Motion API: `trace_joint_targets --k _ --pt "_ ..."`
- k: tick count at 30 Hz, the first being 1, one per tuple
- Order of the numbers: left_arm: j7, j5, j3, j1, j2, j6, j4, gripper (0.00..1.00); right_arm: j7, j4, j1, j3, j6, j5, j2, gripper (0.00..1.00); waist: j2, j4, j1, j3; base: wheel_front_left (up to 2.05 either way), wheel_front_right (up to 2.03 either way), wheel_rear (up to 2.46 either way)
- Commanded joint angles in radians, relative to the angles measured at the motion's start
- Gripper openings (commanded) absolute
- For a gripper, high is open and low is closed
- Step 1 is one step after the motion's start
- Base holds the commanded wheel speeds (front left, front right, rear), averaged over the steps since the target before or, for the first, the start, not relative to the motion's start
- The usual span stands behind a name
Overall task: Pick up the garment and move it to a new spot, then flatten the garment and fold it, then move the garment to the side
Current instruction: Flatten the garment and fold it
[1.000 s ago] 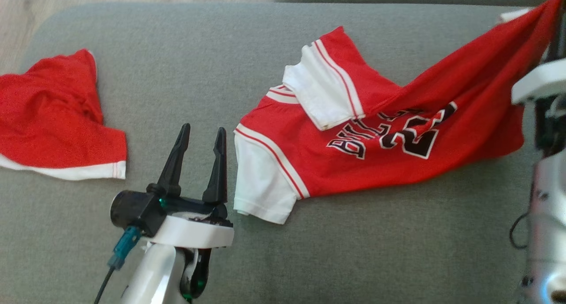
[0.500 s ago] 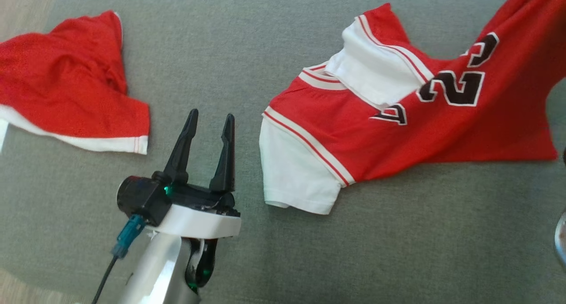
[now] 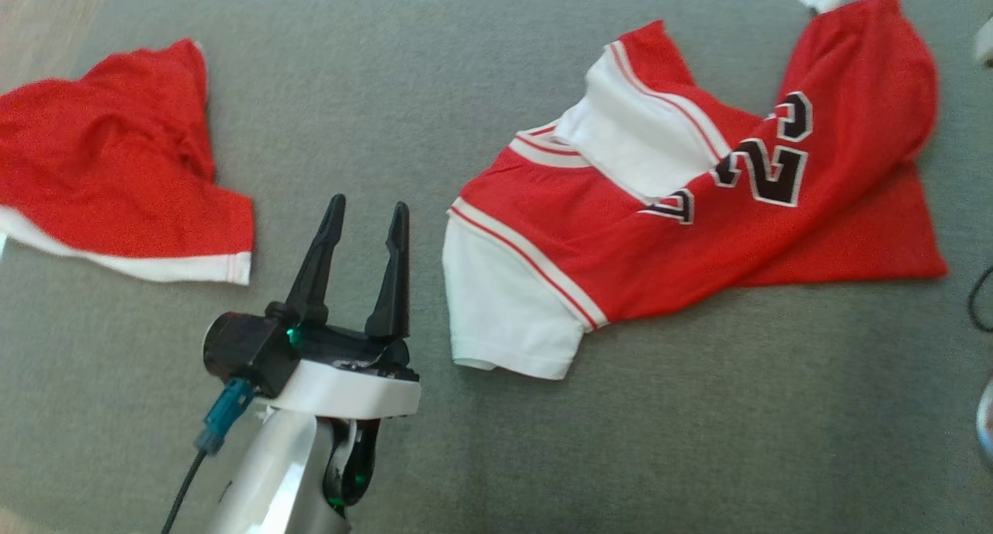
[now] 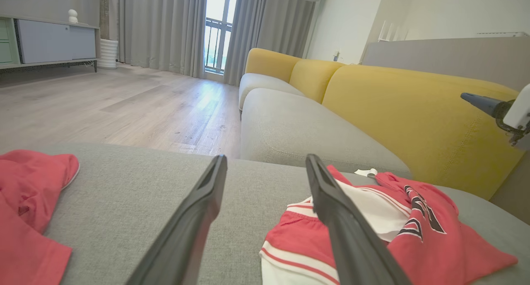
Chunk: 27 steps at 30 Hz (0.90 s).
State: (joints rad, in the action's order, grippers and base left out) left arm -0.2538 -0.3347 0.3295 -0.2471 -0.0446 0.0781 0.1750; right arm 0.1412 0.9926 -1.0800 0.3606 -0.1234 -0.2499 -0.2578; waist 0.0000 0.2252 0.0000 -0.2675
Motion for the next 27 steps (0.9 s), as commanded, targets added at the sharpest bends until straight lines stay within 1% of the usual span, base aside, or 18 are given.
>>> trace_joint_targets --k 1,4,7,10,15,21,24,27 --pt "-0.008 0.005 -0.039 -0.013 -0.006 -0.006 -0.028 1.0 0.04 -0.019 0.009 -0.034 -0.007 0.019 0.025 1.0 0.0 -0.033 0.0 0.031 0.0 0.0 0.0" --pt "-0.008 0.016 -0.056 0.0 -0.006 -0.004 -0.029 1.0 0.085 -0.025 0.057 -0.068 -0.007 0.071 0.063 1.0 0.0 -0.07 0.0 0.058 0.0 0.0 0.0" --pt "-0.008 0.026 -0.07 0.013 -0.006 -0.002 -0.031 1.0 0.108 -0.072 0.128 -0.11 -0.007 0.139 0.106 1.0 0.0 -0.106 0.0 0.084 0.0 0.0 0.0" --pt "-0.008 0.034 -0.076 0.028 -0.006 0.001 -0.032 1.0 0.116 -0.16 0.235 -0.149 -0.007 0.211 0.139 1.0 0.0 -0.137 0.0 0.108 0.0 0.0 0.0" --pt "-0.008 0.041 -0.092 0.048 -0.006 -0.001 -0.035 1.0 0.119 -0.354 0.466 -0.204 -0.007 0.301 0.18 1.0 0.0 -0.18 0.0 0.133 0.0 0.0 0.0" --pt "-0.008 0.046 -0.101 0.061 -0.006 0.001 -0.038 1.0 0.106 -0.549 0.726 -0.206 -0.007 0.388 0.206 1.0 0.0 -0.203 0.0 0.14 0.0 0.0 0.0" --pt "-0.008 0.05 -0.104 0.058 -0.006 0.004 -0.038 1.0 0.089 -0.597 0.806 -0.233 -0.007 0.448 0.207 1.0 0.0 -0.208 0.0 0.134 0.0 0.0 0.0" --pt "-0.008 0.052 -0.102 0.053 -0.006 0.007 -0.037 1.0 0.086 -0.626 0.843 -0.247 -0.007 0.456 0.207 1.0 0.0 -0.208 0.0 0.128 0.0 0.0 0.0"
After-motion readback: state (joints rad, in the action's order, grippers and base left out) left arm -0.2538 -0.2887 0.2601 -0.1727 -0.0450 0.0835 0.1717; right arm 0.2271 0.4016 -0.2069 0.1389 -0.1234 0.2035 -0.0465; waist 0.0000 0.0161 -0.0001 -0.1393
